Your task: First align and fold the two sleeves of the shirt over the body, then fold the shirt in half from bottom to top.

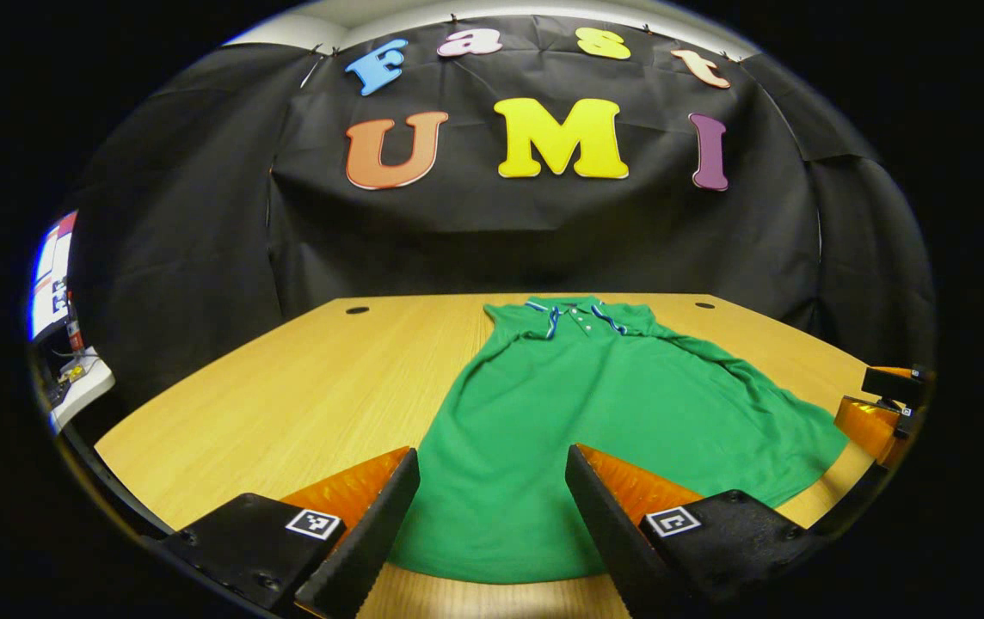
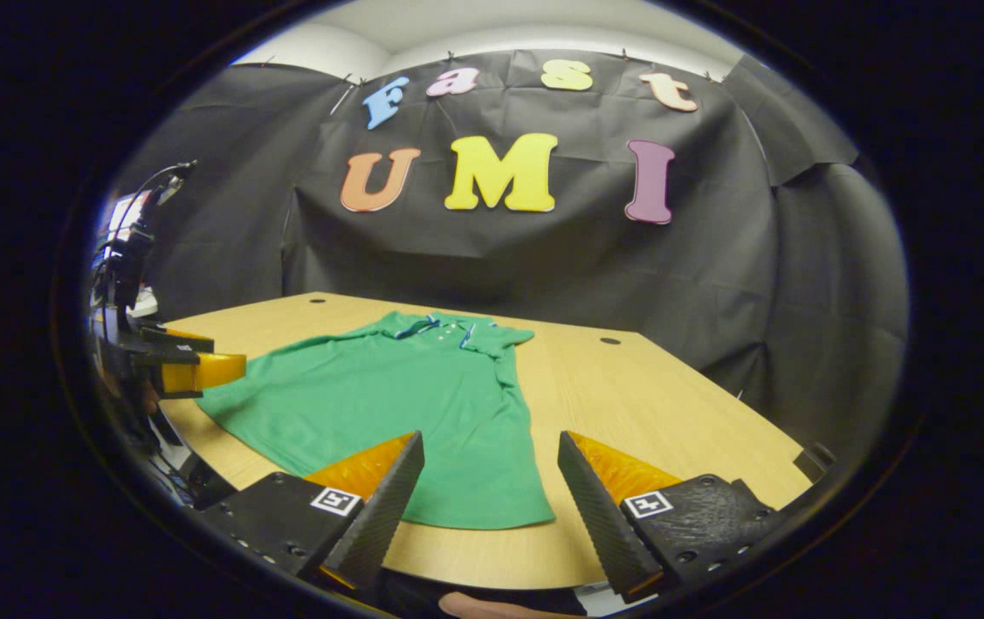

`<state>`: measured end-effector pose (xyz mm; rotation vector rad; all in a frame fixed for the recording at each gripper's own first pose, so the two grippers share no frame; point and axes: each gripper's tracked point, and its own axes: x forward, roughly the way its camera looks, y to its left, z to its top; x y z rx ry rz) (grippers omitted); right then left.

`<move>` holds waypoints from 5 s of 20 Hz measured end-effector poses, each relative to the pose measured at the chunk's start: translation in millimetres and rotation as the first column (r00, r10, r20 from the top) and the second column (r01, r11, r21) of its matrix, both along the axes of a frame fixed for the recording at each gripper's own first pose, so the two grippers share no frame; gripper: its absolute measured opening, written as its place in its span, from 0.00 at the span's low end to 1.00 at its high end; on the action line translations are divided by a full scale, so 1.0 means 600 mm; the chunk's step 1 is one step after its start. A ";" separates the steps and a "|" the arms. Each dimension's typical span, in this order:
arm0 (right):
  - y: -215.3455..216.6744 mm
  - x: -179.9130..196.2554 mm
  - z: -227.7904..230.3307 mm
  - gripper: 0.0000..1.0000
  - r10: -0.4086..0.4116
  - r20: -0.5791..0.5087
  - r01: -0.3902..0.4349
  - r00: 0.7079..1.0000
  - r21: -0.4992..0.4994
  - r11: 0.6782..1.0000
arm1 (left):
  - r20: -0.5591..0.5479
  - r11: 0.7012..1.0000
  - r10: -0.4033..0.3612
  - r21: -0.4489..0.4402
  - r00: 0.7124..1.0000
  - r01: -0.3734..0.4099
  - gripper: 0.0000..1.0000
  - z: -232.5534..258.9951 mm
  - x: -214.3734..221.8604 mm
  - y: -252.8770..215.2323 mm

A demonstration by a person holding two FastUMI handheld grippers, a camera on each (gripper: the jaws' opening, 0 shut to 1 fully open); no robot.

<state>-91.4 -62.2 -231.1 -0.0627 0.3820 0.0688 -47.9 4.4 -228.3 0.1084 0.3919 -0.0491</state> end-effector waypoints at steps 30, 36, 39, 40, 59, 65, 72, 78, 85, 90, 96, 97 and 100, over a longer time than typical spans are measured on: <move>0.033 -0.004 -0.063 0.19 0.070 -0.174 -0.040 0.982 0.174 0.984 | -0.008 0.996 0.078 -0.031 0.997 -0.078 0.16 -0.031 0.010 0.054; 0.028 0.002 -0.042 0.01 0.102 -0.127 -0.084 0.987 0.141 0.986 | 0.002 0.999 0.011 -0.036 1.000 -0.011 0.09 -0.022 0.012 0.018; 0.021 0.012 -0.003 0.00 0.095 -0.054 -0.089 0.994 0.114 0.989 | 0.038 1.000 0.005 -0.028 0.999 -0.004 0.09 0.006 0.013 0.015; 0.019 0.015 0.007 0.00 0.092 -0.034 -0.087 0.995 0.109 0.990 | 0.053 1.000 0.008 -0.025 0.999 -0.006 0.09 0.019 0.016 0.016; 0.029 0.311 0.234 0.00 0.080 0.216 -0.085 0.973 0.014 0.996 | 0.231 0.999 -0.019 -0.022 0.973 0.025 0.09 0.243 0.273 -0.014; 0.029 0.473 0.240 0.00 0.043 0.215 -0.044 0.976 -0.001 0.999 | 0.233 0.999 -0.044 -0.005 0.972 0.046 0.09 0.272 0.431 -0.031; 0.048 0.682 0.156 0.00 0.006 0.128 -0.008 0.992 0.013 1.000 | 0.257 1.000 -0.027 0.021 0.966 0.023 0.08 0.266 0.596 -0.029; 0.042 0.832 0.108 0.00 -0.053 0.130 0.043 0.990 0.085 0.995 | 0.253 1.000 0.008 -0.013 0.968 -0.004 0.08 0.228 0.711 -0.011; 0.038 0.941 0.069 0.00 -0.054 0.174 0.059 0.983 -0.022 0.998 | 0.250 0.997 -0.048 0.064 0.967 0.033 0.08 0.175 0.827 -0.009; 0.016 0.998 0.027 0.00 -0.085 0.150 0.094 0.985 -0.053 0.994 | 0.230 0.994 -0.057 0.104 0.972 0.034 0.08 0.132 0.886 0.001; 0.009 1.000 0.003 0.00 -0.125 0.096 0.127 0.988 -0.013 0.992 | 0.216 0.997 -0.046 0.075 0.975 0.030 0.08 0.121 0.889 0.009; 0.008 0.998 0.002 0.00 -0.134 0.089 0.135 0.987 -0.002 0.991 | 0.209 0.997 -0.045 0.069 0.977 0.032 0.08 0.117 0.887 0.008; 0.000 0.993 -0.008 0.08 -0.158 0.081 0.161 0.984 -0.035 0.986 | 0.208 0.999 -0.039 0.026 0.977 0.034 0.11 0.110 0.880 0.009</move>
